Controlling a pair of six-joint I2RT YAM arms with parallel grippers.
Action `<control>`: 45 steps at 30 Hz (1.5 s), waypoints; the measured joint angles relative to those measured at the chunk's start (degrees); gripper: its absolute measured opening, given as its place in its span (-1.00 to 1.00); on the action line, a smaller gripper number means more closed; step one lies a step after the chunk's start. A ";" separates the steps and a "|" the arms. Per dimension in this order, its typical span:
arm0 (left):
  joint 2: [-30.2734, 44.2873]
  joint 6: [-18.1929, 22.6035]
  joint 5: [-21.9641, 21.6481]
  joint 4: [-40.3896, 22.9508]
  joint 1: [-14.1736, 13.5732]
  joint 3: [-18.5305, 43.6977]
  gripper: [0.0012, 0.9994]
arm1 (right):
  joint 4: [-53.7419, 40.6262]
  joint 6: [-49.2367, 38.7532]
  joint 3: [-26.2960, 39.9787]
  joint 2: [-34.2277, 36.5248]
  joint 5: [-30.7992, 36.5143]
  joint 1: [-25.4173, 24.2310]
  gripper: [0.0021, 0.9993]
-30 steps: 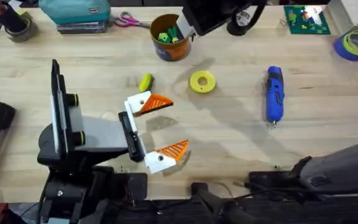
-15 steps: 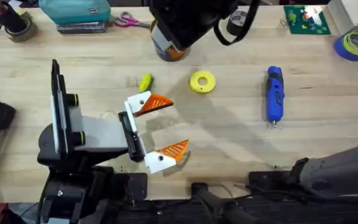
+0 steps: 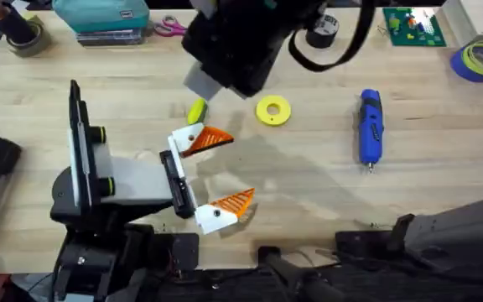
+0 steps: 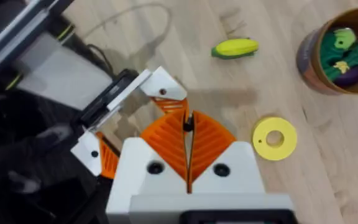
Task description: Pick up the gripper from the table and insert it into the empty holder that is missing its gripper. Then pick up a screw, insert it into the mounting hole, and use the screwdriver to tighten it. Finally, clean up the table by picking up the vegetable and placing it into the bucket.
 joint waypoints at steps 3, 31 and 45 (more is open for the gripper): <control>0.01 -0.02 0.00 0.01 0.00 0.00 0.97 | -0.91 -3.01 0.00 0.00 -2.28 0.00 -0.99; 0.00 0.00 0.00 0.01 0.00 0.00 0.97 | -1.56 -14.52 0.00 0.00 -4.91 0.18 -0.99; 0.00 0.00 0.00 -0.01 0.00 0.00 0.97 | 0.88 -15.94 -3.61 0.00 -7.87 0.61 -0.99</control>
